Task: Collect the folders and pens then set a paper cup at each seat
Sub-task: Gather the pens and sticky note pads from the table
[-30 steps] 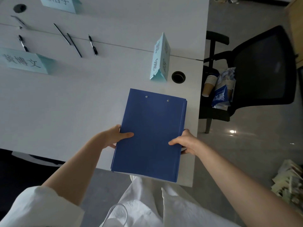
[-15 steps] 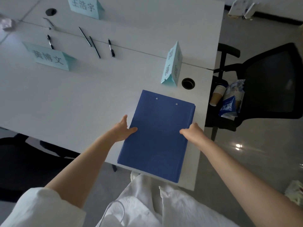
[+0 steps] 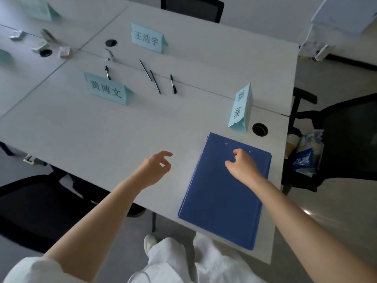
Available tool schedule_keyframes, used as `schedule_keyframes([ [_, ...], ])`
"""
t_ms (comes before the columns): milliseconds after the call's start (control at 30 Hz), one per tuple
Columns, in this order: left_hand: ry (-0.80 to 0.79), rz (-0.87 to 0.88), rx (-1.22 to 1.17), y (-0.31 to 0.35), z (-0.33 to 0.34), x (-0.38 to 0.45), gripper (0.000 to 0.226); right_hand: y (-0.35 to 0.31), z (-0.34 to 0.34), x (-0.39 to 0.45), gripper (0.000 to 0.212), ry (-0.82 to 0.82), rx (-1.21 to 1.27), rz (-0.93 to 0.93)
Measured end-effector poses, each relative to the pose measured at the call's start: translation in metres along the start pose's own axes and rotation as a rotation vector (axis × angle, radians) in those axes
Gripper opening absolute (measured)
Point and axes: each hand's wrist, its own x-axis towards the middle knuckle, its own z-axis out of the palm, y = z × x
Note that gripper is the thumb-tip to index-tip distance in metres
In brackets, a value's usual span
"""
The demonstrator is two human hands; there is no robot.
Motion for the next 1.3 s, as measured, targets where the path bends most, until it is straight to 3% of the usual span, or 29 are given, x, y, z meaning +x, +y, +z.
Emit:
schedule_keyframes([
  [267, 0.037, 0.023, -0.045, -0.047, -0.084, 0.009, 0.024, -0.093, 0.059, -0.002, 0.048, -0.012, 0.119, -0.074],
  [500, 0.096, 0.061, 0.084, -0.044, -0.136, 0.063, 0.022, -0.147, 0.083, 0.035, 0.045, -0.002, 0.152, -0.099],
  [700, 0.158, 0.067, 0.158, 0.000, -0.167, 0.157, 0.027, -0.212, 0.058, 0.127, 0.041, 0.076, 0.121, -0.175],
  [900, 0.226, -0.033, 0.181, 0.040, -0.180, 0.272, 0.027, -0.264, 0.042, 0.236, 0.039, 0.075, 0.097, -0.182],
  [1133, 0.315, -0.140, 0.128, 0.039, -0.177, 0.381, 0.021, -0.288, 0.062, 0.345, 0.032, 0.028, 0.056, -0.186],
  [1233, 0.303, -0.168, 0.201, 0.036, -0.170, 0.409, 0.007, -0.291, 0.074, 0.377, 0.027, 0.026, 0.017, -0.181],
  [1300, 0.301, -0.200, 0.230, 0.032, -0.164, 0.425, 0.019, -0.290, 0.082, 0.394, 0.027, 0.033, -0.012, -0.175],
])
